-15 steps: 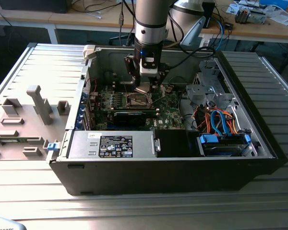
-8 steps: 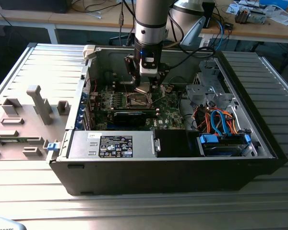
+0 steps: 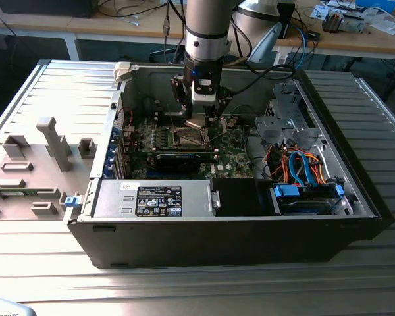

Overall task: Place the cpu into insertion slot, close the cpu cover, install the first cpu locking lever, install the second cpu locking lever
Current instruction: 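Place the cpu into insertion slot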

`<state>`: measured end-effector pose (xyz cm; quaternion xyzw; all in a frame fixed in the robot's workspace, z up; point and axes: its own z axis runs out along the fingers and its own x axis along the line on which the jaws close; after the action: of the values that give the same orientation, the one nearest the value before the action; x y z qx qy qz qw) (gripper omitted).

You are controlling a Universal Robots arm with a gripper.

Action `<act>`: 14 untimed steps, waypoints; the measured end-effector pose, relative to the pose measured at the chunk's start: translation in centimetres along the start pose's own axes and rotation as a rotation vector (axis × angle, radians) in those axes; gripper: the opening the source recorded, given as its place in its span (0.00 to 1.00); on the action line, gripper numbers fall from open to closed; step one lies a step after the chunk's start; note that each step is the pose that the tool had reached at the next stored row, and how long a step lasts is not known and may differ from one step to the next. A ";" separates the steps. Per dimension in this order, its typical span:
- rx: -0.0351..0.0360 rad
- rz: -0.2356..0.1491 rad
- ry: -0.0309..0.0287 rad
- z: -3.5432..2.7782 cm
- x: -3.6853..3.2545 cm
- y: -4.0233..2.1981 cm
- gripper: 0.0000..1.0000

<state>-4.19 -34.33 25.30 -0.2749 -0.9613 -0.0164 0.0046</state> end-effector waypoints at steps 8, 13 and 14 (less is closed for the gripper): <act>0.0000 0.001 0.0000 0.00 0.00 0.00 0.54; -0.0002 0.011 -0.0003 0.00 0.00 0.00 0.54; -0.0003 0.014 -0.0003 0.00 -0.01 0.00 0.54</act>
<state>-4.19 -34.33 25.29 -0.2818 -0.9593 -0.0164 0.0045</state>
